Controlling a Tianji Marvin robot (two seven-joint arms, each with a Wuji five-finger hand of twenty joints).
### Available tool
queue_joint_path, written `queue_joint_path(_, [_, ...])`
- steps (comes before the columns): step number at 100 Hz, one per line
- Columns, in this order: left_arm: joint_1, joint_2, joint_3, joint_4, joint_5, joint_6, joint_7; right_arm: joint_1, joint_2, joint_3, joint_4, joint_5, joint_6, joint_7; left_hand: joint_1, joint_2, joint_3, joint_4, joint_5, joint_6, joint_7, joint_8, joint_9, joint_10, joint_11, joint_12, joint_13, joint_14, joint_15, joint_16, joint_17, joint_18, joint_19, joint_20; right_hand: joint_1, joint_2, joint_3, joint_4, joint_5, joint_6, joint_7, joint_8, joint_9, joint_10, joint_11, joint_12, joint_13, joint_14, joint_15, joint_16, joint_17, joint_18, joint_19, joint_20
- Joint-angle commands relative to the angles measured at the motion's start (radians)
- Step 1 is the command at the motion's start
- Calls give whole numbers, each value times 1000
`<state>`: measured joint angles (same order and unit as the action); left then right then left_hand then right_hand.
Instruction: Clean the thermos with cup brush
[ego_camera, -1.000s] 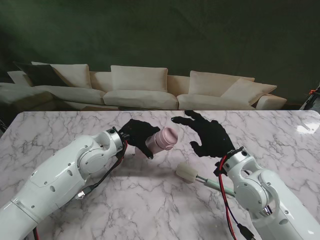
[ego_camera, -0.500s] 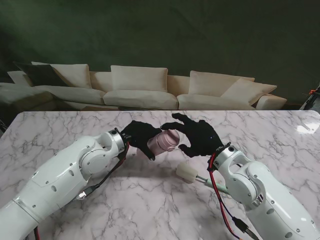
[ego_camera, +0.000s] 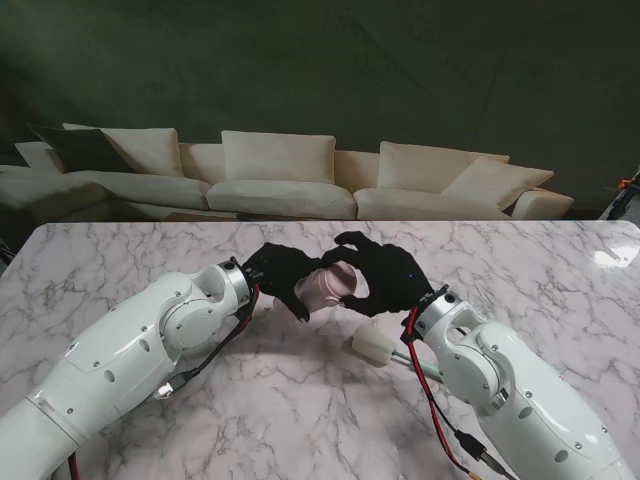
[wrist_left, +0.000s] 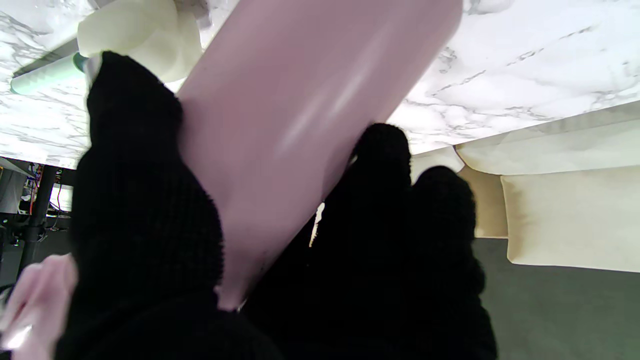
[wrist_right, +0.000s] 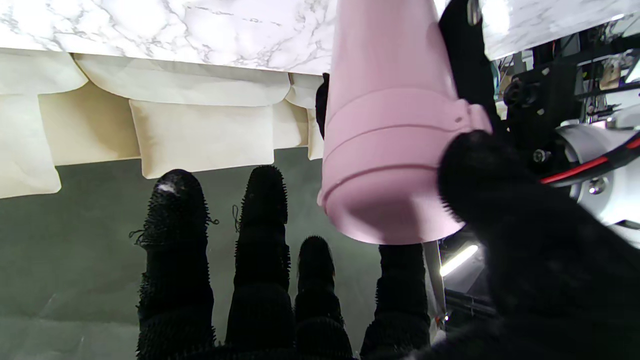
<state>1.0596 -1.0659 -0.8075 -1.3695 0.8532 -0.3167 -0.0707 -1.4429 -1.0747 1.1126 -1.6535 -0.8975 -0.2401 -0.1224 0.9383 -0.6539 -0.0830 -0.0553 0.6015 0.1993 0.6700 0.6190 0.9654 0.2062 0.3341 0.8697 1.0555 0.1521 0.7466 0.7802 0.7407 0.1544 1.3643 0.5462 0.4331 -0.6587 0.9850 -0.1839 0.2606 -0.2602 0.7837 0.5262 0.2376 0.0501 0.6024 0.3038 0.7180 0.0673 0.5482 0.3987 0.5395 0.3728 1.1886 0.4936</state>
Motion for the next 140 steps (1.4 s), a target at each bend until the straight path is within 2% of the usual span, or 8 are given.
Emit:
queue_joint_path(1, [-9, -8, 2, -9, -6, 1, -8, 7, -17, -16, 15, 11, 19, -9, 248, 336, 487, 84, 96, -209, 163, 70, 48, -76, 111, 32, 32, -5, 35, 0, 2, -72, 37, 2, -17, 89, -27, -51, 161, -26, 257, 29, 79, -25, 66, 26, 56, -38, 54, 36, 26, -20, 41, 23])
queue_joint_path(25, [-9, -8, 4, -8, -6, 0, -7, 16, -28, -53, 22, 46, 94, -20, 248, 334, 488, 84, 96, -207, 163, 70, 48, -77, 111, 32, 32, -5, 36, 0, 3, -73, 38, 2, -214, 262, -128, 26, 306, 69, 211, 64, 649, -64, 221, 112, 352, -26, 276, 165, 157, 11, 167, 105])
queue_joint_path(37, [-10, -8, 5, -7, -5, -3, -5, 16, -32, -65, 19, 50, 145, -26, 247, 335, 488, 84, 96, -208, 164, 70, 49, -76, 112, 32, 32, -5, 35, 0, 3, -73, 38, 2, -326, 359, -350, 15, 269, 108, 43, -51, 830, -53, 247, 161, 489, 39, 367, 191, 232, 13, 280, 119])
queue_joint_path(69, [-10, -8, 8, -6, -5, -3, -7, -24, -39, -44, -28, 74, 188, -37, 246, 336, 489, 83, 96, -208, 164, 70, 48, -76, 112, 32, 32, -5, 36, -1, 3, -72, 38, 2, -595, 493, -434, 67, -177, 142, -181, -243, 196, -3, 108, 92, 85, 41, 195, 144, 67, 9, 233, 76])
queue_joint_path(85, [-9, -7, 6, -7, -3, -4, -7, -56, -33, 6, -65, 68, 128, -28, 247, 336, 489, 84, 96, -208, 164, 70, 48, -76, 112, 32, 32, -6, 36, -1, 3, -72, 38, 2, -498, 369, -381, 70, -174, 201, -439, -253, -59, 23, -78, -39, -187, 94, -203, -111, -147, -16, -74, -77])
queue_joint_path(104, [-8, -7, 2, -7, -1, -7, -4, -85, -14, 61, -102, 7, 66, 29, 248, 335, 489, 84, 95, -208, 164, 70, 48, -76, 112, 32, 32, -5, 36, -1, 3, -72, 38, 2, -125, 58, -346, 114, -171, 344, -338, -155, -63, 81, -77, -33, -166, 54, -191, -123, -116, -133, -87, -156])
queue_joint_path(126, [-11, -7, 5, -7, 0, -11, -3, -73, -7, 46, -101, 16, 95, 85, 247, 336, 489, 84, 96, -208, 164, 70, 49, -76, 112, 32, 32, -5, 36, -1, 3, -72, 38, 2, -6, -4, -140, 100, -161, 426, -122, -210, 73, 82, 178, 65, 240, 4, 152, 85, 266, -233, 204, 7])
queue_joint_path(140, [-12, -8, 7, -8, -1, -13, -3, -48, -19, -2, -75, 30, 168, 48, 247, 336, 489, 84, 95, -208, 163, 70, 48, -76, 112, 32, 32, -5, 36, -1, 3, -72, 38, 2, -93, 120, -233, 52, -56, 376, -30, -236, 438, 23, 314, 132, 520, 1, 466, 211, 518, -184, 524, 87])
